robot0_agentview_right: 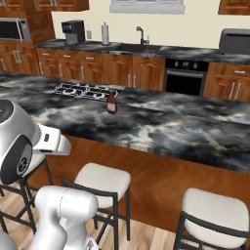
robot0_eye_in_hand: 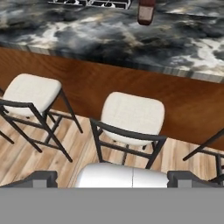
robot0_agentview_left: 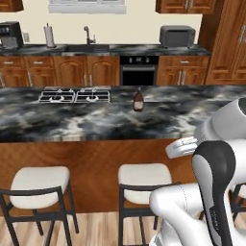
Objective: Place the condiment bottle and ketchup from the counter to the top shelf of the fridge. If the existing items in the fridge are on the top shelf, move them to other shelves.
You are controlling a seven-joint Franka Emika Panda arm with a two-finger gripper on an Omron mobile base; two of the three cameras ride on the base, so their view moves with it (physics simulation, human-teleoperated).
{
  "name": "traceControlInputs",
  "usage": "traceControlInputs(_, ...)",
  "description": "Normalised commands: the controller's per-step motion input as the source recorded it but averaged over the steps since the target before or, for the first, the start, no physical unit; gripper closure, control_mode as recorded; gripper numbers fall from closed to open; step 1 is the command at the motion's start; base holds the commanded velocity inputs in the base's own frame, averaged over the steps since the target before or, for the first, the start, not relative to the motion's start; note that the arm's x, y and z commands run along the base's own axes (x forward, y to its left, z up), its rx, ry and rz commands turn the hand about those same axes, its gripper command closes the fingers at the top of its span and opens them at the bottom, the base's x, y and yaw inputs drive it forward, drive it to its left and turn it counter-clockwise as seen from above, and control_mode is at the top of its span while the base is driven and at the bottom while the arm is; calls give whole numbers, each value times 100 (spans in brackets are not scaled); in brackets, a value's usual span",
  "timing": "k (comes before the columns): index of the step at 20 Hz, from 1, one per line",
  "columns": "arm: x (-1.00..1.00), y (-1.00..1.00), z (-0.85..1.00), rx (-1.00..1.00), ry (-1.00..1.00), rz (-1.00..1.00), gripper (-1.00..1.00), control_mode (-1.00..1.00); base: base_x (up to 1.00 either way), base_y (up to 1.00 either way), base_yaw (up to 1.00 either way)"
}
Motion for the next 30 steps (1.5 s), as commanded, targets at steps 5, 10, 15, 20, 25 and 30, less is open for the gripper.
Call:
traceControlInputs(5, 0, 0, 0, 0, 0, 0, -100, 100, 20, 54, -3)
traceControlInputs(10, 0, 0, 0, 0, 0, 0, -100, 100, 26, 99, 0)
traceControlInputs(15, 0, 0, 0, 0, 0, 0, -100, 100, 73, 55, -12)
traceControlInputs(20, 0, 0, 0, 0, 0, 0, -100, 100, 96, 36, -19)
traceControlInputs(25, 40, -7, 6, 1, 0, -5, -100, -100, 59, 13, -11)
traceControlInputs(30, 100, -83, 10, 15, 6, -1, -100, -100, 0, 0, 0)
